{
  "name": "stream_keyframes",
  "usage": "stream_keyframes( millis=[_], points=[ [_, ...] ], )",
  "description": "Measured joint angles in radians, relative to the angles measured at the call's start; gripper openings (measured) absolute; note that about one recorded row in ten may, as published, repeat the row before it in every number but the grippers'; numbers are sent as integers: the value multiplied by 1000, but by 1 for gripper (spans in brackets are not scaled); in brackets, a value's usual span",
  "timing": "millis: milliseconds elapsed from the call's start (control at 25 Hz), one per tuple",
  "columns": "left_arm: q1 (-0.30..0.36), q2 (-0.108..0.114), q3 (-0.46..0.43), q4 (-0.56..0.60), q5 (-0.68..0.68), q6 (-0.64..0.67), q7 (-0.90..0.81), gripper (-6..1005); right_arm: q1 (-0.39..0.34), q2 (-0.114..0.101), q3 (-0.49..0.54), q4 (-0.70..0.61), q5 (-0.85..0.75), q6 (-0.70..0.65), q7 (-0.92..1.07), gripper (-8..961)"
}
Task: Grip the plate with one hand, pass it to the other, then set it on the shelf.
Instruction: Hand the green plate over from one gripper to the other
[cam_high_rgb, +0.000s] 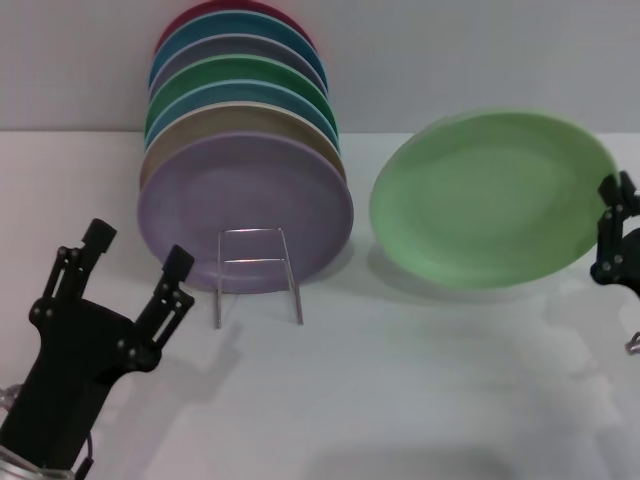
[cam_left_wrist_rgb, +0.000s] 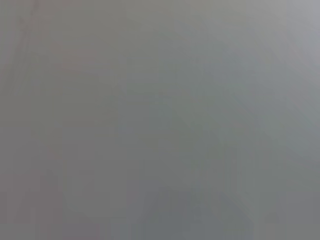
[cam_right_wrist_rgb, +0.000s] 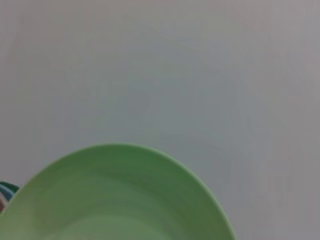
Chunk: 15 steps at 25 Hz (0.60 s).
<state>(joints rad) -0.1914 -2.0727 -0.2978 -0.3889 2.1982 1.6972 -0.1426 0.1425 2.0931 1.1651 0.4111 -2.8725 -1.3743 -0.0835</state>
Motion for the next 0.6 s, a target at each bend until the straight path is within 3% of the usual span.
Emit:
stream_keyframes(
  millis=[600],
  points=[
    [4, 2, 64, 5, 0, -15, 7, 849, -40, -1, -318, 20, 234, -40, -116, 18]
  ],
)
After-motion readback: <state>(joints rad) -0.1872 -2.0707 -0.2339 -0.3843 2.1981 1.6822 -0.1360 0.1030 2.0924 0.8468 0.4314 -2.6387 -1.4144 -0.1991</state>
